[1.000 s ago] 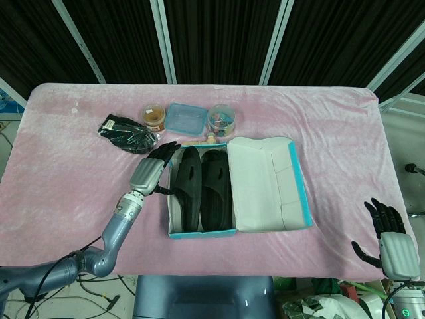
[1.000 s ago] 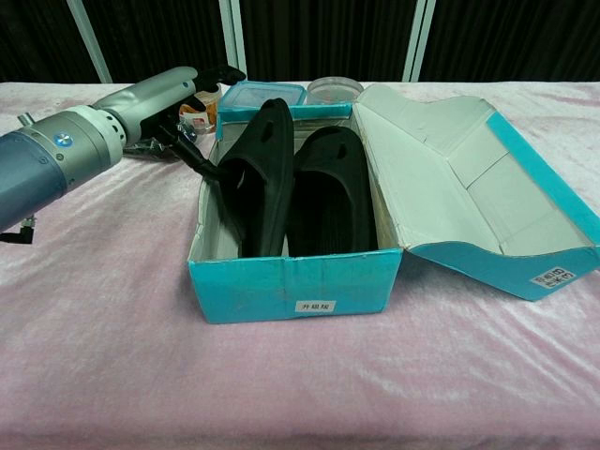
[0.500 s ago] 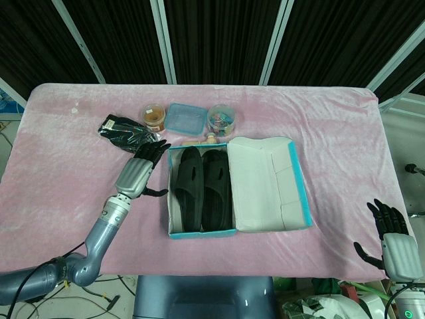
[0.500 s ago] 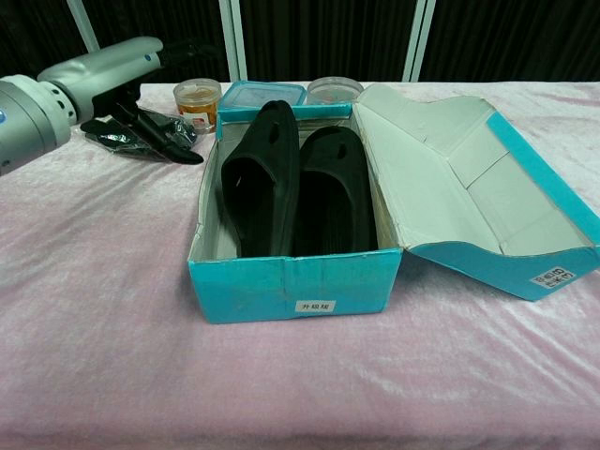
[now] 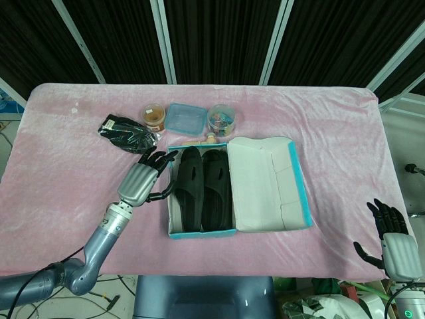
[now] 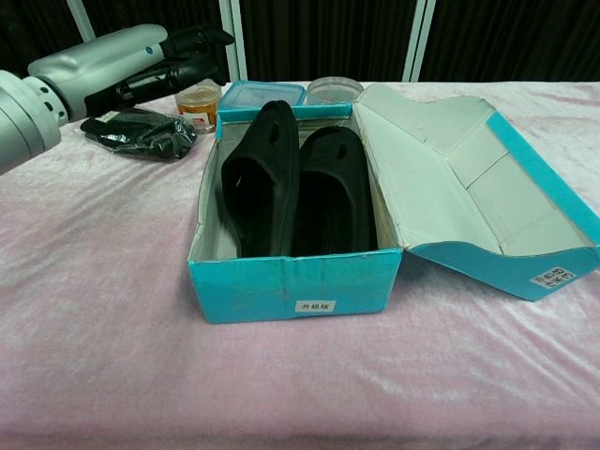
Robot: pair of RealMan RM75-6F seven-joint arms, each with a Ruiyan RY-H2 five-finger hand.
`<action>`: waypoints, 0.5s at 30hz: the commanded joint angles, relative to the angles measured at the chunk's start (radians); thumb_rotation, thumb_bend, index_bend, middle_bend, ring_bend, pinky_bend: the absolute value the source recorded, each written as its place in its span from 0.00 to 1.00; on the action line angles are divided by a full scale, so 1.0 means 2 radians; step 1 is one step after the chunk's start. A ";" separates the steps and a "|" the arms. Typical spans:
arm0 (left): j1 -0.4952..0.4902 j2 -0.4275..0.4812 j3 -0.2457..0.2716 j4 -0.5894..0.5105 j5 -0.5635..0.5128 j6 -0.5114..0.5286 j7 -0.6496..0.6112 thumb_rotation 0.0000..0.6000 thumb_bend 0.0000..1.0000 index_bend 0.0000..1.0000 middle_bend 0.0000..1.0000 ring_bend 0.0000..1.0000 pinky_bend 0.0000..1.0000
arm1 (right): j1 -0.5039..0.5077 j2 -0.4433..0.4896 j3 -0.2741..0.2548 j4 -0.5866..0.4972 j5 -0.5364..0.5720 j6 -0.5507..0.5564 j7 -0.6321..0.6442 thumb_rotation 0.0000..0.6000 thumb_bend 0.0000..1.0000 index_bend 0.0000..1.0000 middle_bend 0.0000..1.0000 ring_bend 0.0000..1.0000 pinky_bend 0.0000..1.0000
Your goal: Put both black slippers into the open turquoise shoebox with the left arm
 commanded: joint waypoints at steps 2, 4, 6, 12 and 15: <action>-0.018 -0.015 0.001 0.008 -0.015 -0.020 0.043 0.00 0.42 0.08 0.24 0.13 0.07 | -0.001 0.000 0.000 0.001 0.002 0.000 0.001 1.00 0.20 0.00 0.02 0.00 0.04; -0.024 -0.023 -0.001 0.011 -0.022 -0.025 0.058 0.00 0.42 0.08 0.24 0.13 0.07 | -0.001 -0.001 0.000 0.001 0.002 0.000 0.002 1.00 0.20 0.00 0.02 0.00 0.04; -0.029 -0.030 -0.002 0.013 -0.028 -0.029 0.066 0.00 0.42 0.08 0.24 0.13 0.07 | -0.002 -0.001 0.000 0.002 0.002 0.000 0.002 1.00 0.20 0.00 0.02 0.00 0.04; -0.038 -0.045 -0.004 0.025 -0.048 -0.041 0.084 0.00 0.42 0.06 0.22 0.13 0.07 | -0.004 -0.001 0.000 0.003 0.004 0.002 0.003 1.00 0.20 0.00 0.02 0.00 0.04; -0.041 -0.051 -0.002 0.033 -0.057 -0.047 0.085 0.00 0.42 0.05 0.22 0.13 0.07 | -0.004 -0.001 0.000 0.003 0.005 0.000 0.003 1.00 0.20 0.00 0.02 0.00 0.04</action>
